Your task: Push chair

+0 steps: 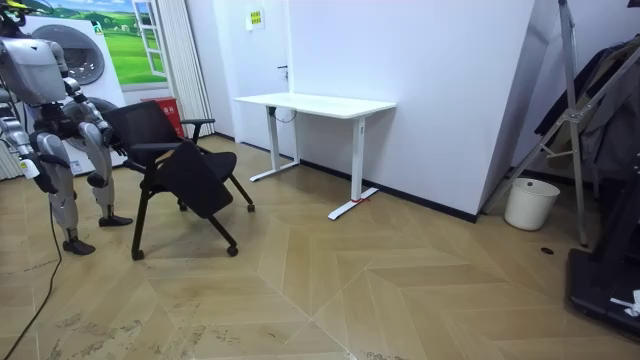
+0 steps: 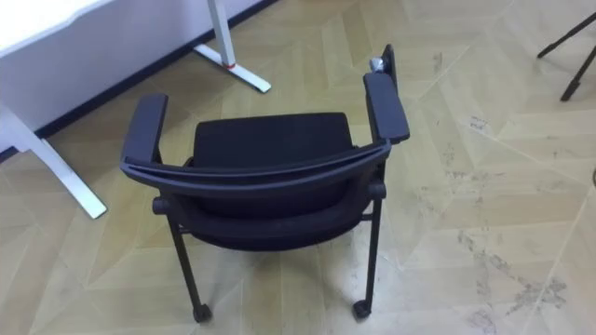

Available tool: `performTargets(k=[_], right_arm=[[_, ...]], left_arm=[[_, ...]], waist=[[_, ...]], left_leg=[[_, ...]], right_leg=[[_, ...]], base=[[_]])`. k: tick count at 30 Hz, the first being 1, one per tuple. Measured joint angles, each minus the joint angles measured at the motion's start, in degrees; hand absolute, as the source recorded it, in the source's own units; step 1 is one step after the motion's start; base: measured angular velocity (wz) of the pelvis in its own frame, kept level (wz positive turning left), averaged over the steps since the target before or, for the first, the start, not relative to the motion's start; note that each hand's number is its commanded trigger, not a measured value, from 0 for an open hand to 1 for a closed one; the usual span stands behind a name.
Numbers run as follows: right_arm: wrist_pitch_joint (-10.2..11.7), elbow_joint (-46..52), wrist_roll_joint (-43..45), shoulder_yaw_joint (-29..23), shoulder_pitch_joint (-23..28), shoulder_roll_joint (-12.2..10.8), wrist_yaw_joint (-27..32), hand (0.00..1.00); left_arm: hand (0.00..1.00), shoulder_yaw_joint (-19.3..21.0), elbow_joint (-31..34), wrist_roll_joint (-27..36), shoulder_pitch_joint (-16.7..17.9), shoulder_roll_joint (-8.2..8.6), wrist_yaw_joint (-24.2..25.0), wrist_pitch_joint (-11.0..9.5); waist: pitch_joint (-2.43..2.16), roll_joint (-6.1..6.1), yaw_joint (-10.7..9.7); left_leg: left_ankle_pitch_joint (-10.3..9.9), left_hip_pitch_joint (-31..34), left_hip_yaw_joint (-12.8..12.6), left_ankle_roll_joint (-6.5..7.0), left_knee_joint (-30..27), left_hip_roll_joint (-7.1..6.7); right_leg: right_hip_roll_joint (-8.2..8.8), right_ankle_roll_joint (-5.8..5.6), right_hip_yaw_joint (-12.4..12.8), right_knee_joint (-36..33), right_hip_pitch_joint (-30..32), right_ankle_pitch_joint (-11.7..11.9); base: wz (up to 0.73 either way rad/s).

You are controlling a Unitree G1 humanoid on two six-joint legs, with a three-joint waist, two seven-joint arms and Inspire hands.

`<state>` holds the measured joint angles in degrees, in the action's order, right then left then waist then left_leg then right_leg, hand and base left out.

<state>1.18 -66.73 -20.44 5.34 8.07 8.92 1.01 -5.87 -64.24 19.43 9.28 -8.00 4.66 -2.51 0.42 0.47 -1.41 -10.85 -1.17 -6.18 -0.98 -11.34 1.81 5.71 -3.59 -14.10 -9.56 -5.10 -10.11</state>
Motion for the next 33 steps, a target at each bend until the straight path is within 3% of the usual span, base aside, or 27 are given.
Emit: performTargets(k=[8,21,27,33], right_arm=[[-0.02,-0.07,0.27,-1.66,-0.14,-0.08,-1.02,0.0],[-0.74,-2.12,-2.11,-2.94,0.05,-0.43,-0.74,0.0],[-1.24,-2.6,-2.51,-5.0,0.93,-0.68,1.14,0.0],[-1.6,-3.68,-1.18,-8.45,1.13,-0.47,3.28,0.0]], left_arm=[[0.0,0.42,0.1,-1.54,-0.11,0.12,-0.35,-0.02],[0.0,1.68,0.08,-1.46,0.48,0.23,-0.79,-0.02],[0.0,6.58,0.11,-1.95,1.92,0.72,-4.86,-0.02],[0.0,12.77,1.04,-15.71,2.91,0.15,-12.97,0.67]], waist=[[-0.06,0.2,0.07],[-0.16,-0.51,-0.32],[-0.27,-1.07,0.0],[-0.09,-0.56,0.19]], left_leg=[[0.0,-0.19,-0.02,0.0,0.11,-0.01],[0.0,-0.08,0.02,0.0,0.19,-0.06],[-0.01,-1.58,-0.06,-0.02,0.95,-0.17],[-0.03,-3.23,0.0,-0.04,1.57,-0.18]], right_leg=[[0.0,-0.05,0.04,0.08,0.01,-0.04],[0.02,-0.07,-0.08,0.24,-0.13,-0.05],[0.02,-0.21,-0.14,0.94,-1.62,-0.14],[-0.01,-0.23,-0.04,0.94,-2.98,-0.15]], base=[[0.0],[0.0],[0.0],[0.0]])
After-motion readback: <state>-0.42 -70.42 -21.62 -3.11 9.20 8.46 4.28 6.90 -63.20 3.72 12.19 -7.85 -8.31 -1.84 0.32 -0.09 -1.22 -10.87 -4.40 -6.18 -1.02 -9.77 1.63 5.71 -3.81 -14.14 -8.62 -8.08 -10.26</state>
